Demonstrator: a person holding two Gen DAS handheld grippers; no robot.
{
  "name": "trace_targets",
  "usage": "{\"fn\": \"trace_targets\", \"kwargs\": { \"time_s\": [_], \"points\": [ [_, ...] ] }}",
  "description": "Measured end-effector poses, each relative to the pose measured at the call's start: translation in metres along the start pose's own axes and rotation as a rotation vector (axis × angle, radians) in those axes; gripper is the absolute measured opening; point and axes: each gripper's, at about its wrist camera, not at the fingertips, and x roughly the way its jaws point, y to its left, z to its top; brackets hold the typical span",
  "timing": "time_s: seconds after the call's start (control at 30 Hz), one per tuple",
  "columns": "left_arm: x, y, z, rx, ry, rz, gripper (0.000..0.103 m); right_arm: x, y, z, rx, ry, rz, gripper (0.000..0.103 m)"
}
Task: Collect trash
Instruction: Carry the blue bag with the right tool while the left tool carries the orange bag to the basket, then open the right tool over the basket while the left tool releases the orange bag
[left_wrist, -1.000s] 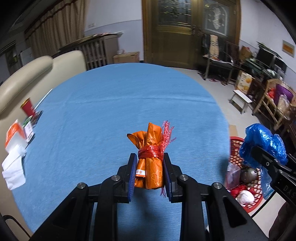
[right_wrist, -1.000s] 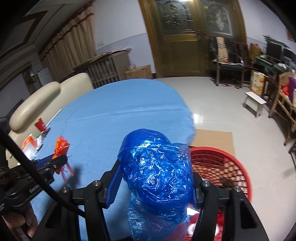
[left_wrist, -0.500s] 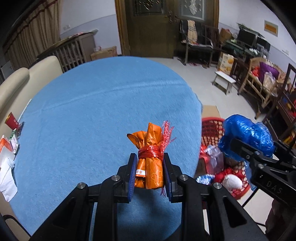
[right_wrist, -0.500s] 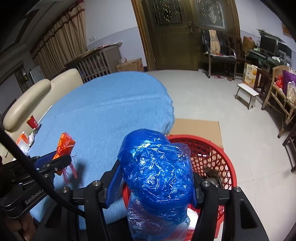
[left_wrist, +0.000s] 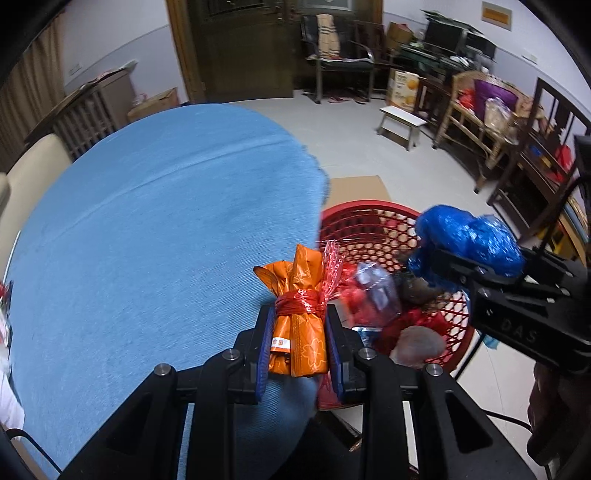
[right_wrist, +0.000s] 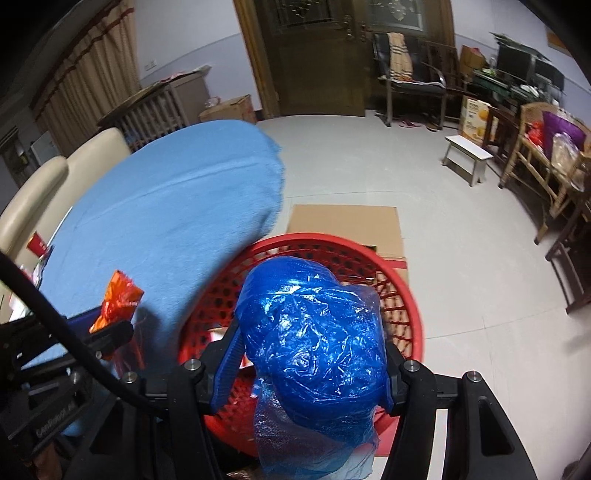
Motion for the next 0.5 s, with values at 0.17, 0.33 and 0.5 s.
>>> {"fn": "trace_targets", "kwargs": {
  "time_s": [0.17,0.33,0.5],
  "points": [
    [0.009,-0.019,0.009,0.035,0.017,-0.023,0.028,0.006,-0.019,0.007,0.025,0.018,-0.016,0.063],
    [0.024,-0.035,0.016,0.066,0.055,-0.044,0.029,0.015,-0.031,0.011,0.040,0.054,-0.012,0.067],
    [0.044,-0.042,0.024,0.070,0.107,-0.037,0.037,0.021,-0.042,0.011,0.057,0.070,-0.008,0.077]
  ]
}}
